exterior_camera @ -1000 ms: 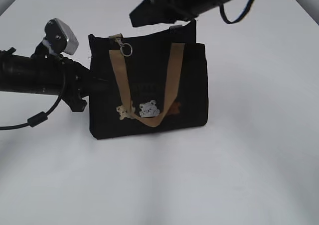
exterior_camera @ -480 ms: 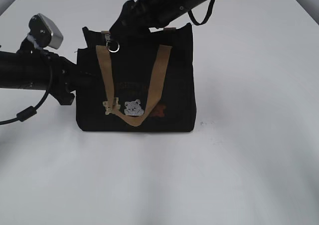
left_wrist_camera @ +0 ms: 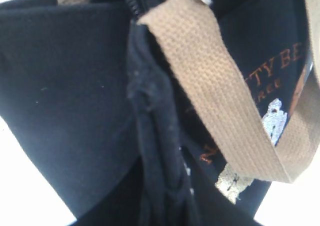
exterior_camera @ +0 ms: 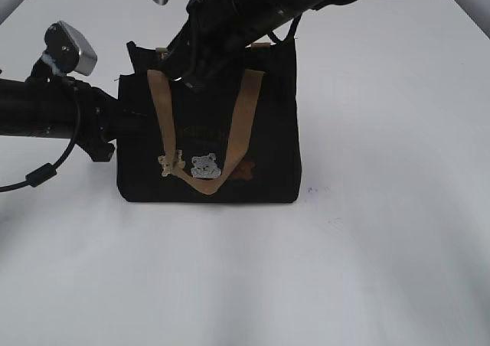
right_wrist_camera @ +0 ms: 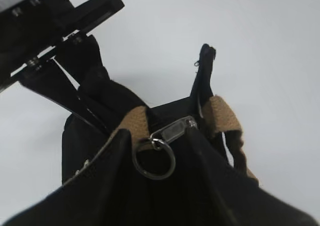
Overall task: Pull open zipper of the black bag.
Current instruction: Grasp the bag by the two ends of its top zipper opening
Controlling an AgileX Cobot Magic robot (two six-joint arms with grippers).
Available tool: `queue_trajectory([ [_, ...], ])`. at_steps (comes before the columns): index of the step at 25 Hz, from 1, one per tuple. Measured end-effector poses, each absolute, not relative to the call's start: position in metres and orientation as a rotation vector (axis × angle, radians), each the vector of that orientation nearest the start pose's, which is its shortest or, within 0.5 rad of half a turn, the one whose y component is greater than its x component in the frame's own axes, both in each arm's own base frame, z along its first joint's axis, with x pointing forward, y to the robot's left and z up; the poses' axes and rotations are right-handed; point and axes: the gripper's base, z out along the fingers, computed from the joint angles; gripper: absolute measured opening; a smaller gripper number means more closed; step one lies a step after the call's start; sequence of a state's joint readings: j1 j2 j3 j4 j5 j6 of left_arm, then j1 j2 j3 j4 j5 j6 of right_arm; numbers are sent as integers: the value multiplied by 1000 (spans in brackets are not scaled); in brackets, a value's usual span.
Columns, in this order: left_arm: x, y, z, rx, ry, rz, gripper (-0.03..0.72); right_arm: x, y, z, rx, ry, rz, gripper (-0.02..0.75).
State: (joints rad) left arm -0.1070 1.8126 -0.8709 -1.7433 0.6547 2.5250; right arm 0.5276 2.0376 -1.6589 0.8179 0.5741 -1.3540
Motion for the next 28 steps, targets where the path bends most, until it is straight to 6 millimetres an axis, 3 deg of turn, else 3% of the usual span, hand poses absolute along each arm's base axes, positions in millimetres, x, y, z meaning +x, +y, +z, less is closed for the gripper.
queue_trajectory([
  [7,333,-91,165,1165,1810,-378,62,392,271,237,-1424,1766,403,239],
  [9,333,-91,165,1165,1810,-378,62,393,271,236,-1412,1779,410,178],
  [12,333,-91,165,1165,1810,-378,62,393,271,236,-1341,1839,449,19],
  [16,333,-91,165,1166,1807,-380,62,392,263,243,-1251,1943,535,-1],
  [19,333,-91,165,1167,1807,-380,62,395,242,253,-1159,2051,564,-1],
  [26,333,-91,165,1169,1805,-384,62,406,155,271,-816,2424,613,-1],
  [28,333,-91,165,1169,1805,-384,62,406,141,272,-763,2479,623,-1],
])
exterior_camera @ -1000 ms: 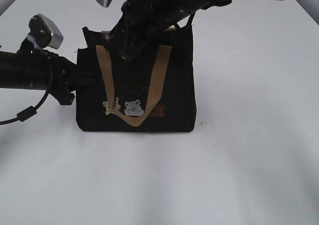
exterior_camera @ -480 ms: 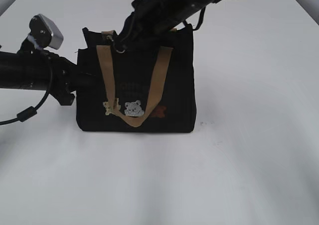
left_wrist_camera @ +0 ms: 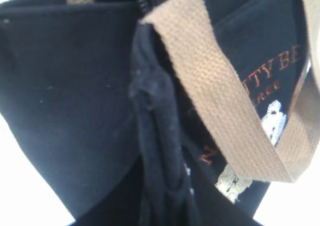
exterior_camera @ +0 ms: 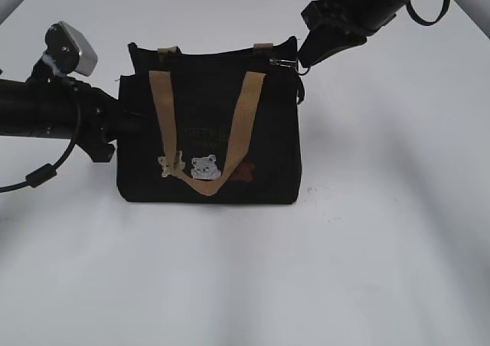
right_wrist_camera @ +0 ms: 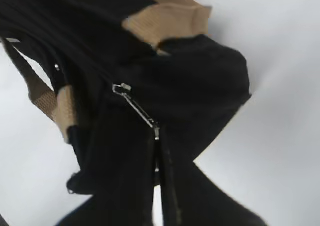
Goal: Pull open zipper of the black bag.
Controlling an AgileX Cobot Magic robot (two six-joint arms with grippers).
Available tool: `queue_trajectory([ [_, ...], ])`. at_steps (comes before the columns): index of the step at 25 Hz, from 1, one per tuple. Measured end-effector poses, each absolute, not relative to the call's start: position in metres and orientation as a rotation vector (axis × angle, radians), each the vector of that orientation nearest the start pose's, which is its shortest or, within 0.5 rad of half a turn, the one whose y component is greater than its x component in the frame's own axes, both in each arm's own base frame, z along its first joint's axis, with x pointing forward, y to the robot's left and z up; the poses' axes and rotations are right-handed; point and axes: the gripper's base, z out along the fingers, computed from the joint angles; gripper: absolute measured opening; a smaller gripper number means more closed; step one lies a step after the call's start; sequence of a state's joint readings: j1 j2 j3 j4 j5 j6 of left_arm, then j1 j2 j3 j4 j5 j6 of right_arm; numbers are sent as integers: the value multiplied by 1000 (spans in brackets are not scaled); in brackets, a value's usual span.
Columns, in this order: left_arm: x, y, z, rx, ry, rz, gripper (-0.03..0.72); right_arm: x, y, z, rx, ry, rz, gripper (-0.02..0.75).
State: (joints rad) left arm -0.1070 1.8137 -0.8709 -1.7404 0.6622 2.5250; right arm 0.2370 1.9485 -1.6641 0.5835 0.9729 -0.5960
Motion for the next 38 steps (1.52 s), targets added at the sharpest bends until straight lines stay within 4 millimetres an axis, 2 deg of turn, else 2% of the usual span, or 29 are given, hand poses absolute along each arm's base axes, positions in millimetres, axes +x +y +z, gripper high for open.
queue_trajectory([
  [2,333,-91,165,1168,1808,-380,62,406,135,271,-745,2510,617,-1],
  [4,333,-90,164,1164,1817,-374,62,404,138,271,-748,2523,627,13],
  [6,334,-89,164,1116,1864,-374,99,401,142,271,-764,2534,638,95],
  [8,335,-85,168,992,1958,-385,225,398,143,271,-783,2549,649,262],
  [10,334,-79,175,833,2070,-391,358,393,143,276,-794,2571,663,396],
  [12,328,-75,188,719,2149,-408,438,386,141,284,-792,2596,669,455],
  [14,319,-72,203,585,2231,-448,449,378,138,293,-763,2638,669,467],
  [16,308,-69,219,409,2314,-501,425,371,134,302,-718,2682,625,465],
  [18,298,-63,226,266,2413,-475,389,366,127,309,-640,2723,542,460],
  [21,288,-54,231,141,2512,-406,360,353,114,318,-525,2769,402,446],
  [24,275,-51,240,88,2518,-401,353,321,100,322,-462,2805,328,442],
  [27,250,-50,256,96,2489,-409,346,274,83,319,-442,2844,240,442],
  [28,241,-48,259,101,2482,-404,340,257,76,312,-437,2872,200,442],
  [33,179,-40,286,127,2417,-365,318,167,45,292,-435,2869,74,441],
  [38,113,-28,308,139,2326,-292,316,97,26,276,-447,2679,66,440],
])
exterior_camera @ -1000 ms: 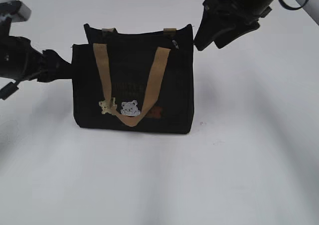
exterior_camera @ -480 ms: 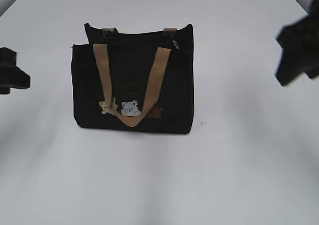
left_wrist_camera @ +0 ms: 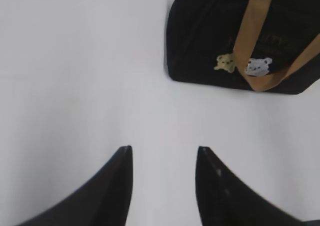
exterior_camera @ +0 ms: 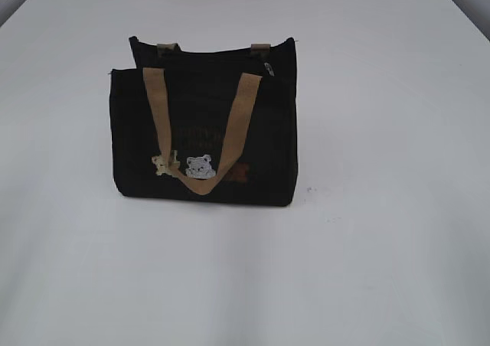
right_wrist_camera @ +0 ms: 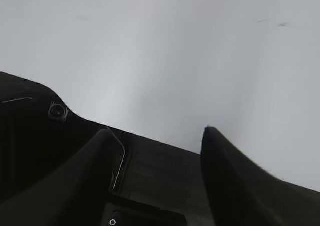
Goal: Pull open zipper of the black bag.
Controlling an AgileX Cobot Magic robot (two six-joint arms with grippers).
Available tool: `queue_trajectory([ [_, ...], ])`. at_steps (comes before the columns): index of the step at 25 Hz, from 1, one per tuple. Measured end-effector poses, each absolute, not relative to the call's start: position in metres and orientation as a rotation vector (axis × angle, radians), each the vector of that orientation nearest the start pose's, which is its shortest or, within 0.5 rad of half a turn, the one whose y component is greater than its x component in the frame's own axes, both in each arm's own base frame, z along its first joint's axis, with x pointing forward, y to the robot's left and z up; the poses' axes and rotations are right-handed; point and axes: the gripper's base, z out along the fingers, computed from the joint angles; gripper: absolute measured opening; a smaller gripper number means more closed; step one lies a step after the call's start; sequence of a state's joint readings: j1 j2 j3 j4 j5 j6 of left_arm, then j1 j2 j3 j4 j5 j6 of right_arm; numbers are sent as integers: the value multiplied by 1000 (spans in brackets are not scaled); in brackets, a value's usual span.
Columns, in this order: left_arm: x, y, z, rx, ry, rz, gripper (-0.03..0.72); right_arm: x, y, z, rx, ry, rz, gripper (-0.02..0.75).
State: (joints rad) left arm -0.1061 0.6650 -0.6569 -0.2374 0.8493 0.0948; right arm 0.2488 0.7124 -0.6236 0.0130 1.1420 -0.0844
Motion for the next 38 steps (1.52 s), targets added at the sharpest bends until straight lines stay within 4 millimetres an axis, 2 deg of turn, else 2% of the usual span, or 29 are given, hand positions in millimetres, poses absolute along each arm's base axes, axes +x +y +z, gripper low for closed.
queue_trajectory([
  [3,80,-21,311,158,2288,-228,314,69,19,267,-445,2580,70,439],
  [7,45,-15,299,174,2247,-180,312,43,12,264,-424,2422,81,438],
  [11,19,-11,285,181,2177,-161,305,24,7,269,-400,2271,95,435],
  [16,-9,-6,286,177,2012,-135,290,4,2,271,-378,2130,104,435],
  [20,-10,-6,285,177,2001,-130,286,-6,0,270,-367,2060,113,435],
  [33,-11,-6,285,177,1998,-127,254,-6,0,269,-368,2063,111,435],
  [35,-11,-6,285,175,1998,-125,244,-6,0,269,-345,2066,98,435],
  [38,-11,-6,285,160,1999,-115,239,-6,1,269,-217,2082,24,435],
])
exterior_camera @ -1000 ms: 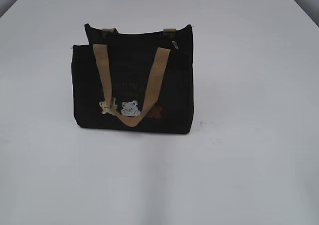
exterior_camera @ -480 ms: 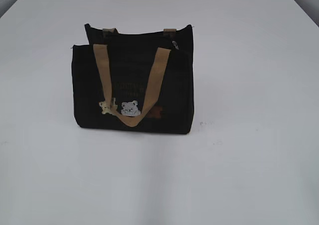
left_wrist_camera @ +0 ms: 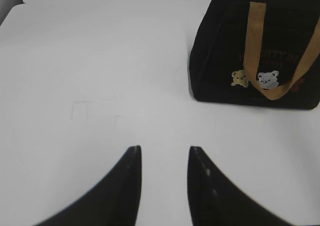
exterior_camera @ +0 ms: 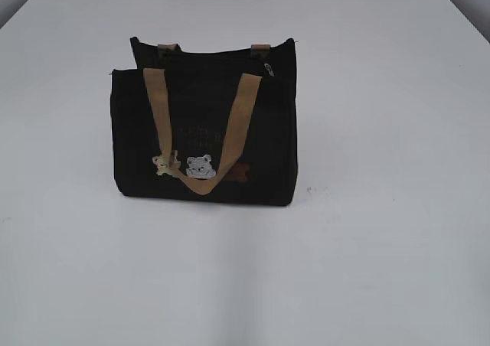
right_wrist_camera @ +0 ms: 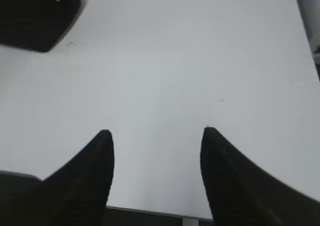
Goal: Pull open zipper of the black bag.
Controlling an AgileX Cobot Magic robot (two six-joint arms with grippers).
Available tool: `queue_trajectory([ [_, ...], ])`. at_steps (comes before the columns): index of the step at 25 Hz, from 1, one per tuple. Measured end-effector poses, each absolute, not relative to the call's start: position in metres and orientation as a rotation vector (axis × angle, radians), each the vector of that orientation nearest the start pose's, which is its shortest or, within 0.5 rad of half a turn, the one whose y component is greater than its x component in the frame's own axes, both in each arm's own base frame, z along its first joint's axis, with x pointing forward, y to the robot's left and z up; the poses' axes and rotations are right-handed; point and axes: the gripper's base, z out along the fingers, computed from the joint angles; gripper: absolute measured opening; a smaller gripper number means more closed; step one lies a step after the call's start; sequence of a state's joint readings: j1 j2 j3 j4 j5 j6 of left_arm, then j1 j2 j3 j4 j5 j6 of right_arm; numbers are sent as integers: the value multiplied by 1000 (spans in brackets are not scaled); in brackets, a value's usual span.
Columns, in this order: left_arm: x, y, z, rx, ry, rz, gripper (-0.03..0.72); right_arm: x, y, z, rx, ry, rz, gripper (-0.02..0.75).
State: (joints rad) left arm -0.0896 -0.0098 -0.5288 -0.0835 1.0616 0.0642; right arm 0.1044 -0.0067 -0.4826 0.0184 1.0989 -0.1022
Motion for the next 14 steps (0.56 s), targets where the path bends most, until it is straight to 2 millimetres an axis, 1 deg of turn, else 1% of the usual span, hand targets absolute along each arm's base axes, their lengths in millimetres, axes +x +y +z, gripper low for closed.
queue_trajectory([
  [2,-11,-6,285,155,2000,-112,239,-6,1,269,-146,2088,-18,435],
  [3,-11,-6,285,155,2000,-112,239,-6,1,269,-138,2089,-22,435],
  [14,-11,-6,285,155,2000,-112,237,-6,1,269,-138,2088,-22,435],
])
